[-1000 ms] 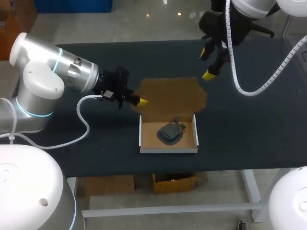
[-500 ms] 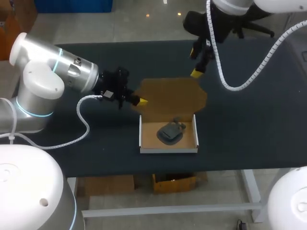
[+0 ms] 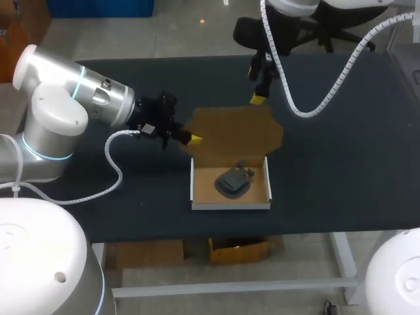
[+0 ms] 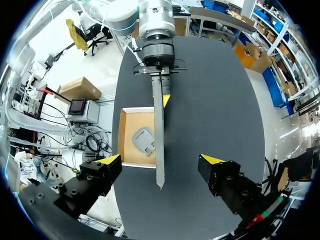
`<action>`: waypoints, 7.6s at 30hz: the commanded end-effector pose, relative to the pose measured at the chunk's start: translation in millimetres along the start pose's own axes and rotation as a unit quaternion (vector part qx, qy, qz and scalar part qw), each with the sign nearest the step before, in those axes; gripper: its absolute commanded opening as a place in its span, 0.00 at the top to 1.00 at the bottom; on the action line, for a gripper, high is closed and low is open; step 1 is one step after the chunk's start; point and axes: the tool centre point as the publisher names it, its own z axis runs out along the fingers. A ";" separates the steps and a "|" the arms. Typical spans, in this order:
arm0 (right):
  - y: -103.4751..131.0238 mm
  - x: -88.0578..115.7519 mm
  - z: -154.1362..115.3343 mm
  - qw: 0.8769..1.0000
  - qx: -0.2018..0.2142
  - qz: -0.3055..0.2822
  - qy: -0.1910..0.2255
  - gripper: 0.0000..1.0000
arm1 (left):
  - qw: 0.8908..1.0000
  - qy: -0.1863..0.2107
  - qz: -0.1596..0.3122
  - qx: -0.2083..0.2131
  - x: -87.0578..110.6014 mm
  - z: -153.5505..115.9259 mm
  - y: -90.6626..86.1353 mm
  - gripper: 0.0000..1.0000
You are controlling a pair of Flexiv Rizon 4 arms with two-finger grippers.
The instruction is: Assemble the packaging by folding the flat box into shape, placing the metal phone stand inside, and closing the box properly
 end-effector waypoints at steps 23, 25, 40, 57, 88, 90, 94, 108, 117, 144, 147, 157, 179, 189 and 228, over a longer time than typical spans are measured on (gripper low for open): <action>31.7 -43.6 21.3 0.997 0.071 -0.019 0.027 0.53 | 1.000 0.000 0.000 0.000 0.4 1.2 1.0 1.00; 30.9 -43.8 23.8 0.996 0.077 -0.018 0.028 0.53 | 1.000 0.000 0.000 0.000 0.4 1.2 1.0 1.00; 23.7 -35.4 40.9 0.994 0.100 -0.020 0.032 0.61 | 1.000 0.000 0.000 0.000 0.4 1.2 1.0 1.00; 19.2 -13.9 47.2 0.993 0.109 -0.028 0.022 0.64 | 1.000 0.000 0.000 0.000 0.4 1.2 1.0 1.00; 16.9 9.3 61.9 0.992 0.120 -0.031 0.021 0.66 | 1.000 0.000 0.000 0.000 0.4 1.2 1.0 1.00; 16.8 10.4 61.8 0.992 0.121 -0.030 0.017 0.66 | 1.000 0.000 0.000 0.000 0.4 1.2 1.0 1.00; 16.0 12.4 63.3 0.992 0.121 -0.027 0.011 0.66 | 1.000 0.000 0.000 0.000 0.4 1.2 1.0 1.00; 16.7 8.5 75.0 0.992 0.127 -0.022 0.000 0.65 | 1.000 0.000 0.000 0.000 0.4 1.2 1.0 1.00; 18.1 3.0 80.4 0.992 0.127 -0.025 0.003 0.65 | 1.000 0.000 0.000 0.000 0.4 1.2 1.0 1.00; 21.6 -1.5 94.4 0.991 0.130 -0.028 0.018 0.68 | 1.000 0.000 0.000 0.000 0.4 1.2 1.0 1.00; 20.2 -0.1 94.6 0.991 0.130 -0.027 0.020 0.67 | 1.000 0.000 0.000 0.000 0.4 1.2 1.0 1.00; 19.3 5.2 93.0 0.991 0.130 -0.027 0.021 0.65 | 1.000 0.000 0.000 0.000 0.4 1.2 1.0 1.00; 23.3 13.2 95.5 0.990 0.130 -0.026 0.035 0.64 | 1.000 0.000 0.000 0.000 0.4 1.2 1.0 1.00; 23.2 15.2 98.9 0.990 0.129 -0.024 0.047 0.62 | 1.000 0.000 0.000 0.000 0.4 1.2 1.0 1.00; 17.3 18.8 108.7 0.986 0.146 -0.026 0.075 0.92 | 1.000 0.000 0.000 0.000 0.4 1.2 1.0 1.00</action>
